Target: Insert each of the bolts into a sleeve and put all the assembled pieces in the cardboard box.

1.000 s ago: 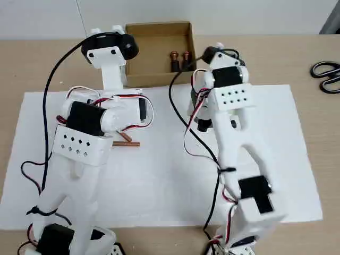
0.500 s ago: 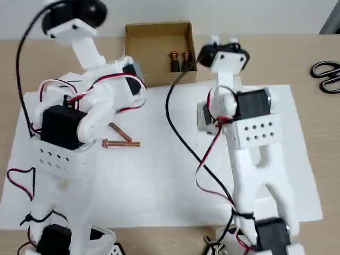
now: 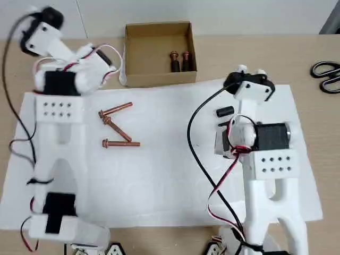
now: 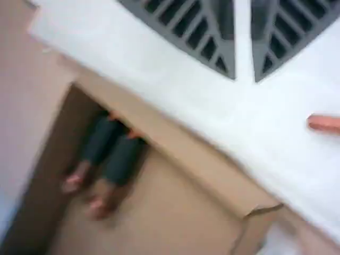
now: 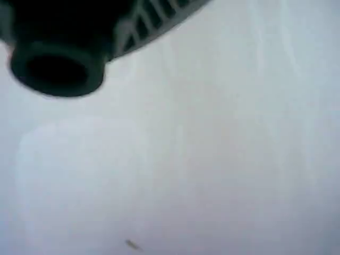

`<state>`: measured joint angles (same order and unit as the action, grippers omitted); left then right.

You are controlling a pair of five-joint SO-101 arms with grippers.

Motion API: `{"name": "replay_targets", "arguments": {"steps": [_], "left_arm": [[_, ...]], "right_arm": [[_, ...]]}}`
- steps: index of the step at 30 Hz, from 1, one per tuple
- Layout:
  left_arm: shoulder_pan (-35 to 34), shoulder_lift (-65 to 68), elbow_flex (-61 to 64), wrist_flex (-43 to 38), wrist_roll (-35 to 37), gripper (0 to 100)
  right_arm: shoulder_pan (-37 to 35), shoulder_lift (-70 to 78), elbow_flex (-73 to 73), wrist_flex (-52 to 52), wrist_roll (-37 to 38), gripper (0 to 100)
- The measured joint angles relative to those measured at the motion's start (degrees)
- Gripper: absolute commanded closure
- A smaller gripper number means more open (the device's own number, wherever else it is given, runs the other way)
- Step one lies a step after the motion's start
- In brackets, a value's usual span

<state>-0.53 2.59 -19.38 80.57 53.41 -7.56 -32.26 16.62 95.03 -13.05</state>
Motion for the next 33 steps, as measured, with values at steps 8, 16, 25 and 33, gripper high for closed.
{"name": "replay_targets", "arguments": {"steps": [8, 16, 25, 33], "left_arm": [[0.0, 10.5, 0.0, 1.4, 2.6, 99], [0.0, 18.5, 0.0, 5.7, 2.6, 99], [0.0, 19.4, 0.0, 7.4, 2.5, 99], [1.0, 19.4, 2.5, 7.4, 2.5, 99]], "right_arm": [[4.4, -0.5, 0.0, 0.0, 0.0, 99.5], [8.4, -0.5, 0.0, 0.0, 0.0, 99.5], [12.2, -0.5, 0.0, 0.0, -0.5, 99.5], [12.6, -0.5, 0.0, 0.7, -2.1, 99.5]]}}
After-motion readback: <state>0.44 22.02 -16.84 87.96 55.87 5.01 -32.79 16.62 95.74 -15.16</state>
